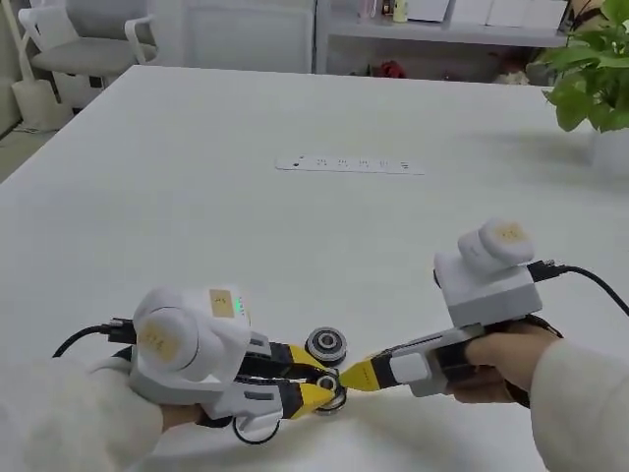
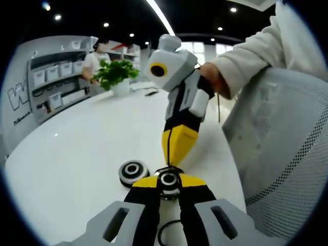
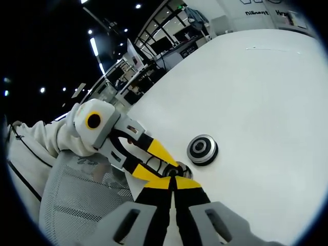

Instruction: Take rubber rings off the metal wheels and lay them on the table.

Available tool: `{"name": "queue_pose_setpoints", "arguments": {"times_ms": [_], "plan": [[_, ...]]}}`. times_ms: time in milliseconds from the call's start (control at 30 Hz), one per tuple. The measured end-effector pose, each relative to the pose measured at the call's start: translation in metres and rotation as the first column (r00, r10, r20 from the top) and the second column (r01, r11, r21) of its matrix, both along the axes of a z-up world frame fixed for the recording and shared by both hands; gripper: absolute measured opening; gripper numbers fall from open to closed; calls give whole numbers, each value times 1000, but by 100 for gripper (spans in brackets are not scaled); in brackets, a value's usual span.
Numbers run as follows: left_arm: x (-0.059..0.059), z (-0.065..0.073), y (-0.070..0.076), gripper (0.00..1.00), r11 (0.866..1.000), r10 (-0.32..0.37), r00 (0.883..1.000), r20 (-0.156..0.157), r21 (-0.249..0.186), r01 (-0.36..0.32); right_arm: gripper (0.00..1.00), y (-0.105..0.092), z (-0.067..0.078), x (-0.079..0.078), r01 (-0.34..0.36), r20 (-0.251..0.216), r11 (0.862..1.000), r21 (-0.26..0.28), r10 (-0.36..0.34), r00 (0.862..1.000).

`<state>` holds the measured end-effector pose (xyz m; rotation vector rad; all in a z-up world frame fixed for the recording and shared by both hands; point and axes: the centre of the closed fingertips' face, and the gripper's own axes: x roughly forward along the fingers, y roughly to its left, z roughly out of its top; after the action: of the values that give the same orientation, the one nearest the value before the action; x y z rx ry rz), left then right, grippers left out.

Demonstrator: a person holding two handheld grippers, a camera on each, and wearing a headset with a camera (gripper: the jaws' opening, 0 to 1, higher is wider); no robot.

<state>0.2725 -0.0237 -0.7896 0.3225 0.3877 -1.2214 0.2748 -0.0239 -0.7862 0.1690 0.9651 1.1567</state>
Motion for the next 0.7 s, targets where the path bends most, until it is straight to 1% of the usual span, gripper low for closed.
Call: {"name": "queue_pose_setpoints", "arguments": {"times_ms": [700], "plan": [[0,0,0,13,1000,3,1000,-1,-2,-3,0,2,3,-1,4,-13,1000,18,-4,1000]]}}
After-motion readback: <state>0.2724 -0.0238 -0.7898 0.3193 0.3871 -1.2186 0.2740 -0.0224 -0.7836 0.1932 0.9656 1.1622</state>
